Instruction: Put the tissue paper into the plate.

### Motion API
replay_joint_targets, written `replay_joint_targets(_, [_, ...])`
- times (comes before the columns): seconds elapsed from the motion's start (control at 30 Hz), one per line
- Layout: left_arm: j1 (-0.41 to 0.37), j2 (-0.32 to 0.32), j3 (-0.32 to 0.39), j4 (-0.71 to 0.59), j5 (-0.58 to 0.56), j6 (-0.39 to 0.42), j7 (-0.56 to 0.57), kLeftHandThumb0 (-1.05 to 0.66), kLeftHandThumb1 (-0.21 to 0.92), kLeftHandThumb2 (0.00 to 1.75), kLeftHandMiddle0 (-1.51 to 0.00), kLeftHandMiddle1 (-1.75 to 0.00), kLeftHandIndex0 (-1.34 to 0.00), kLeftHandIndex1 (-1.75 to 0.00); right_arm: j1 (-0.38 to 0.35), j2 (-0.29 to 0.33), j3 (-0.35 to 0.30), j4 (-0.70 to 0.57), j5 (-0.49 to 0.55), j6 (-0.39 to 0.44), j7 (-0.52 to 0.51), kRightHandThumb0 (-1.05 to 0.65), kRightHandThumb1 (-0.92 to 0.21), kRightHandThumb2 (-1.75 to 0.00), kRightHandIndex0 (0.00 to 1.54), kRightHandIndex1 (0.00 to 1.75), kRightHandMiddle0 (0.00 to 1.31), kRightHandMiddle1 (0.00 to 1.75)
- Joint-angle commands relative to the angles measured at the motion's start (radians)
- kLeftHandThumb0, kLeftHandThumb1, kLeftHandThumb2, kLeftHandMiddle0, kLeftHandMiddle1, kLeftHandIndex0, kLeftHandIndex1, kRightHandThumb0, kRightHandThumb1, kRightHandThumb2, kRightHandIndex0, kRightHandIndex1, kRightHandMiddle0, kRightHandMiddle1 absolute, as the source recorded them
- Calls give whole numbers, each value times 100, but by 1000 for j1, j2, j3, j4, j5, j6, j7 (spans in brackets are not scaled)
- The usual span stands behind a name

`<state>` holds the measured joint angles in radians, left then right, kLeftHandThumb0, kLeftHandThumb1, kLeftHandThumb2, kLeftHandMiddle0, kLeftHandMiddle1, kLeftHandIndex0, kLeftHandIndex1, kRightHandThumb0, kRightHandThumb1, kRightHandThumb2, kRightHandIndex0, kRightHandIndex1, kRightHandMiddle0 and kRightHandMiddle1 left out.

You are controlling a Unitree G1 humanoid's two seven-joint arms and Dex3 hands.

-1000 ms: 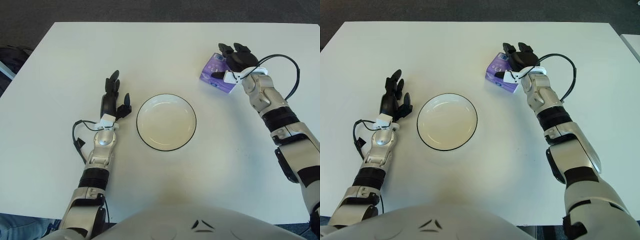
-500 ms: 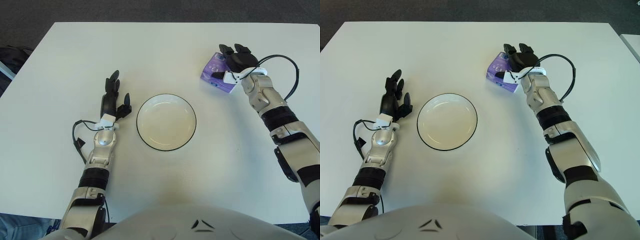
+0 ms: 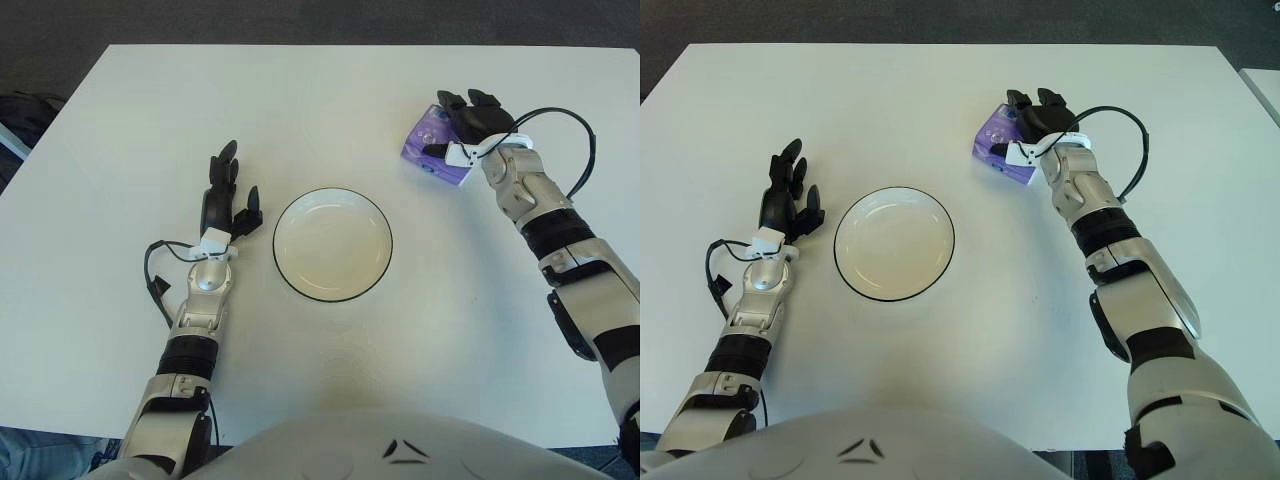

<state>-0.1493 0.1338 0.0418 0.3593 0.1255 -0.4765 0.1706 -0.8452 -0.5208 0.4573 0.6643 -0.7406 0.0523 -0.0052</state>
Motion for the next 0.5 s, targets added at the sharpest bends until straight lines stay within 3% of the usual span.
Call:
replay_joint_targets(0.0, [165,-62,-36,188,19,-16,14,-66,92,78,-31,0,0,-56,41,13,38,45,-38,16,29,-102,-92,-28,0,0,0,0])
replay_joint_targets(0.47, [157,-61,-35,197,19,-27,14,-65,92,78,-31,0,0,-57,42,6,77,61,-45,2,48,-102,-92,-27,0,0,0,0])
